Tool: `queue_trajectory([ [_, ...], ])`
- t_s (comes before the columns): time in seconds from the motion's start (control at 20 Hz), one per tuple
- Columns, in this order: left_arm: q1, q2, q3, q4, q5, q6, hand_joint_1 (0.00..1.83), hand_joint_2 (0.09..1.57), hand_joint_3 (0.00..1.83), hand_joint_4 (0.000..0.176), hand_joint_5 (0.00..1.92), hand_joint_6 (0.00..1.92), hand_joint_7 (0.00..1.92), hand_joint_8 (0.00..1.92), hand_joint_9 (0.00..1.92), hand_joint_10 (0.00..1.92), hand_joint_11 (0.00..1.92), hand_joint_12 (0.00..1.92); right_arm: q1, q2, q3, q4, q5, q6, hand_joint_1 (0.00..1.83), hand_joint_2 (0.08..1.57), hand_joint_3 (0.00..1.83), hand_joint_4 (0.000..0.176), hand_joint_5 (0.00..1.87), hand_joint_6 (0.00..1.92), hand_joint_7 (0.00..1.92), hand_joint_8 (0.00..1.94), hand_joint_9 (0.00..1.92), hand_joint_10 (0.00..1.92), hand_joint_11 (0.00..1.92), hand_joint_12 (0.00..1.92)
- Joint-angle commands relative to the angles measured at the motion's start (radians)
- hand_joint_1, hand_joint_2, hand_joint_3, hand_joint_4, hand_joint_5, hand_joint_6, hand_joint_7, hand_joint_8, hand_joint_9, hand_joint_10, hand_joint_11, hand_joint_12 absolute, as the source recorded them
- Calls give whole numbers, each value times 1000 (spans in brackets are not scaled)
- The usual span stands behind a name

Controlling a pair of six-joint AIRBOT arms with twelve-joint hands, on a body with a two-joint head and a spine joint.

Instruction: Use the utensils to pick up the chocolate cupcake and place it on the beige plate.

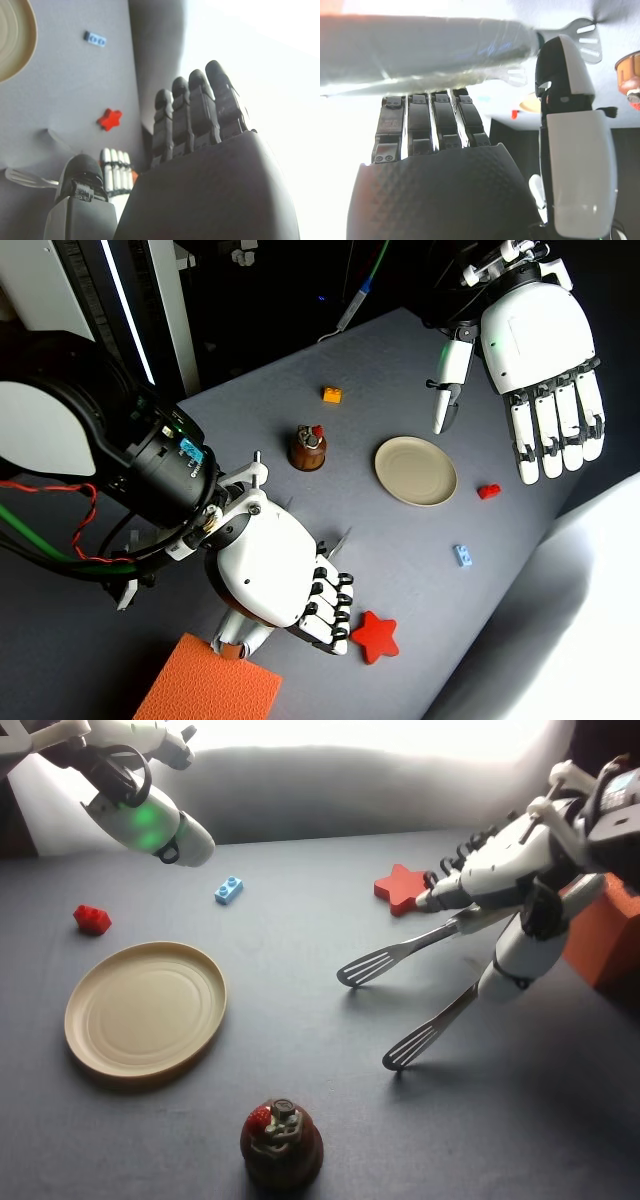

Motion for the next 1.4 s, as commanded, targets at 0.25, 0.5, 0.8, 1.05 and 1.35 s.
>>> queue_trajectory([
  [0.25, -12, 9, -1, 51, -61, 7, 14, 1135, 1, 0, 218, 5, 210, 2, 172, 0, 0, 433, 14, -13, 66, 70, 30, -23, 639, 1039, 0, 0, 0, 0, 0, 0, 0, 0, 0, 0],
  [0.5, -12, 8, -1, 51, -61, 7, 2, 1140, 0, 0, 226, 1, 212, 1, 172, 1, 0, 397, 12, -12, 82, 106, 15, -43, 700, 1043, 1, 0, 0, 0, 0, 0, 0, 0, 0, 0],
  [0.8, -12, 8, -1, 51, -61, 7, 2, 1141, 0, 0, 216, 3, 214, 2, 167, 1, 0, 348, -12, -10, 95, 105, 29, -69, 682, 1043, 1, 0, 0, 0, 0, 0, 0, 0, 0, 0],
  [1.05, -12, 8, -1, 51, -64, 7, 0, 1142, 0, 0, 224, 3, 217, 2, 172, 4, 0, 389, -26, -14, 94, 105, 39, -72, 743, 1040, 0, 0, 0, 0, 0, 0, 0, 0, 0, 0],
  [1.35, -12, 8, -1, 51, -64, 7, 0, 1144, 0, 0, 202, 1, 198, 2, 160, 0, 0, 381, -42, -23, 94, 109, 63, -89, 676, 1050, 5, 0, 0, 0, 0, 0, 0, 0, 0, 0],
])
